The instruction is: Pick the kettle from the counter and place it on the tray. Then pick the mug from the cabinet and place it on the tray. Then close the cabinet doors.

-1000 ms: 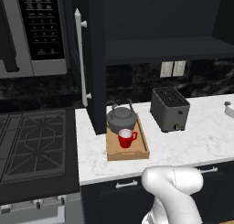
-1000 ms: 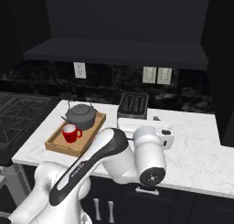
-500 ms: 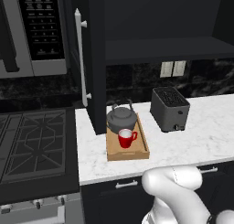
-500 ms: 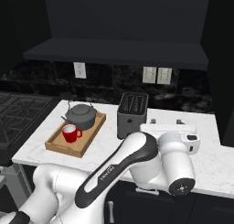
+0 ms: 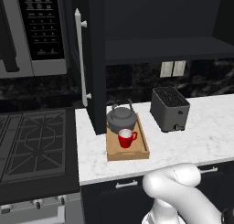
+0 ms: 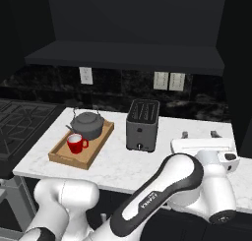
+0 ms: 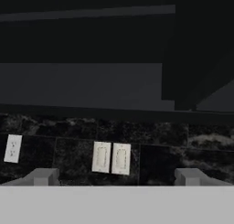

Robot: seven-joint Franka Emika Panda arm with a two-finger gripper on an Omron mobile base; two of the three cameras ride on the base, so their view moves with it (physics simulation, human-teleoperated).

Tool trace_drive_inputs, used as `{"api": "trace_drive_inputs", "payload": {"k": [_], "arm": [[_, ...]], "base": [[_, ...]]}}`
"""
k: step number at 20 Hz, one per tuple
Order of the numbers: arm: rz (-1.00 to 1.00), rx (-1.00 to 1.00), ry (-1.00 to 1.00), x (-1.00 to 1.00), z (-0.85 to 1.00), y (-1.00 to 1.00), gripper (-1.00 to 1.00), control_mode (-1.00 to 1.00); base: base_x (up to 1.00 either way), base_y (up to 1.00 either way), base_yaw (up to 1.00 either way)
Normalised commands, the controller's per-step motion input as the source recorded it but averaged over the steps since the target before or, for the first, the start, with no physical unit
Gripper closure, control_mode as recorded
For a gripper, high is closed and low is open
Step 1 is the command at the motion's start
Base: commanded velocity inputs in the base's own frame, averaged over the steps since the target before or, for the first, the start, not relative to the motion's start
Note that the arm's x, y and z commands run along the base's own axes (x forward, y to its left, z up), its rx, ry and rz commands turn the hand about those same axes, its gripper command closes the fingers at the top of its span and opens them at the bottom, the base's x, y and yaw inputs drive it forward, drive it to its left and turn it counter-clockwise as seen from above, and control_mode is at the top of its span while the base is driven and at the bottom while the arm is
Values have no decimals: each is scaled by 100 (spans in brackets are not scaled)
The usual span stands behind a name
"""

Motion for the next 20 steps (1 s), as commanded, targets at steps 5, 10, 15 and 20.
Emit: {"api": "trace_drive_inputs", "payload": {"k": [5, 10, 15, 20], "arm": [[6, 0, -13, 0, -5, -31, -100, -100], [10, 0, -7, 0, 0, -38, -100, -100], [4, -5, -1, -7, 1, -44, -100, -100], [0, -6, -4, -20, 4, -44, -100, -100]], "base": [[0, 0, 0], [0, 0, 0], [0, 0, 0], [0, 0, 0]]}}
